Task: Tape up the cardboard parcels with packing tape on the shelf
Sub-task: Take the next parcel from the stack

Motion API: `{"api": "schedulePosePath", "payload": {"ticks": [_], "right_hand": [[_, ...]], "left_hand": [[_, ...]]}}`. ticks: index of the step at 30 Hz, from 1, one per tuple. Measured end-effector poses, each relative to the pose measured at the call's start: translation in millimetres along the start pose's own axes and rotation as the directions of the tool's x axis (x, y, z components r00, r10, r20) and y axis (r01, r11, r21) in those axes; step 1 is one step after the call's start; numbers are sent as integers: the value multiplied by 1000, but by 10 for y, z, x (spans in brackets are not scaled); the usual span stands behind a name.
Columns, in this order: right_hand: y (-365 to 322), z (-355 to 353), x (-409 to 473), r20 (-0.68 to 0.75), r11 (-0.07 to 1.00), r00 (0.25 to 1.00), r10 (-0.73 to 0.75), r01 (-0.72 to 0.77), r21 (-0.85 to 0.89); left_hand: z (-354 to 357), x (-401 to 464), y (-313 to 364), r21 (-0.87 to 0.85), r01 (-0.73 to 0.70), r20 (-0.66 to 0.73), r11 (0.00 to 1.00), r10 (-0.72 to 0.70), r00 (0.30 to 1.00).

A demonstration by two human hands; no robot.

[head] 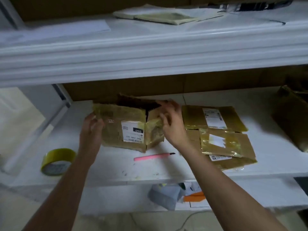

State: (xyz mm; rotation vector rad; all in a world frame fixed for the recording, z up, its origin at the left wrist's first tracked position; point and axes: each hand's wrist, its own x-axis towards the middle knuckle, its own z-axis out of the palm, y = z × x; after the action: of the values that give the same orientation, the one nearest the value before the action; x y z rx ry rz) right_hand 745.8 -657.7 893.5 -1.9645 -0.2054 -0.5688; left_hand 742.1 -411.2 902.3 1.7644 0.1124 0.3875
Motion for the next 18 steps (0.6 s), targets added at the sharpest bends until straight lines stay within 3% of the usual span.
{"api": "schedulePosePath", "payload": {"ticks": [2,6,13,18], "right_hand": [[26,72,-93,88,995,994,60,-66,69],[-15,192,-252,42,962,982,185,-190,195],[-175,387,-381,177,967,972,157,-187,170],[-300,801,-396,51,982,987,153,-158,100]], "left_hand": [[-81,-79,-113,0,10,41,1000,-10,999],[-151,-189,-103,4,-17,60,1000,16,998],[-395,49,-235,-102,7,101,995,3,995],[-604,347,-211,-205,57,266,977,-1,964]]}}
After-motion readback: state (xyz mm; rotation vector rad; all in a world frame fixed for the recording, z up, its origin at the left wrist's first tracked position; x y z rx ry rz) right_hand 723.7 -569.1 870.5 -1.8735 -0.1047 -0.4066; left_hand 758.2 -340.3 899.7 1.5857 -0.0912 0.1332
